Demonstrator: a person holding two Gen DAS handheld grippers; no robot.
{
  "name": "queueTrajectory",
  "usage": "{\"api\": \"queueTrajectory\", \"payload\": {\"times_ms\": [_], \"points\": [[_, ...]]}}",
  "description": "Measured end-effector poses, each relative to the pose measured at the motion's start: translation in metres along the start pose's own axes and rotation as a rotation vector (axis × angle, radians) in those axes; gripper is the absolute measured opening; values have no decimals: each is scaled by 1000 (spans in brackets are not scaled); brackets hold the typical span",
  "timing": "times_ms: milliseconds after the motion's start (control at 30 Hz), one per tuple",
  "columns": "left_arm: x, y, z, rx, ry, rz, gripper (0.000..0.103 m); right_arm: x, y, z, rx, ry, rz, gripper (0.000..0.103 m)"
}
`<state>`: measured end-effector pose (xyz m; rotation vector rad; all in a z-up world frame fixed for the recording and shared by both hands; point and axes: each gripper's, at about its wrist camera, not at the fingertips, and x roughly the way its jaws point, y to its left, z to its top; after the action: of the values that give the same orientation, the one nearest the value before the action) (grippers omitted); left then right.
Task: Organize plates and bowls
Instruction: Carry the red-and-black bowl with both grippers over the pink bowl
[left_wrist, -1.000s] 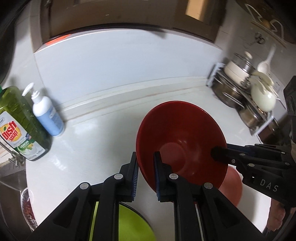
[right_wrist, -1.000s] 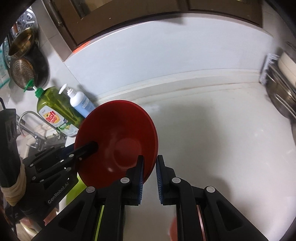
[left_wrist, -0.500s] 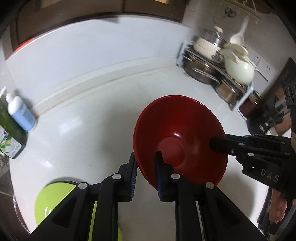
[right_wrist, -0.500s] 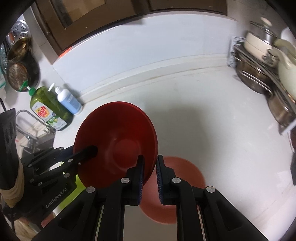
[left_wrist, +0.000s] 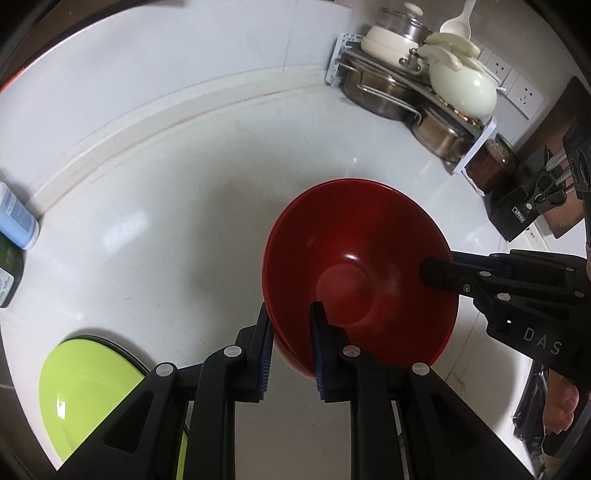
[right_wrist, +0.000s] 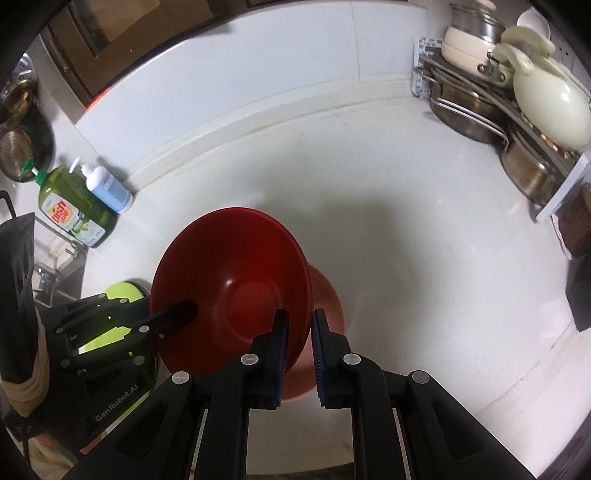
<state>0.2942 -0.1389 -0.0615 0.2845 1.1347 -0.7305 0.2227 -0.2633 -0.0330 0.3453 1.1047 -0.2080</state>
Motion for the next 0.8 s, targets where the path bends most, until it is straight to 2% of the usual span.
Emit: {"api": "queueTrajectory", "payload": {"times_ms": [333,667,733,800], "points": [[18,-2,-7,-21,51,13,19,17,-13,-11,-8,60,6,14],[26,-2,-10,-21,55,42,20,31,-15,-15,-39,94,-9,14],[25,-2,-9,-15,43,50,22,33,-16,-15,-44,92,-14,14],[22,-3,-8,-6,28,56,31,32,-16,-15,-50,82,-22,15]]}}
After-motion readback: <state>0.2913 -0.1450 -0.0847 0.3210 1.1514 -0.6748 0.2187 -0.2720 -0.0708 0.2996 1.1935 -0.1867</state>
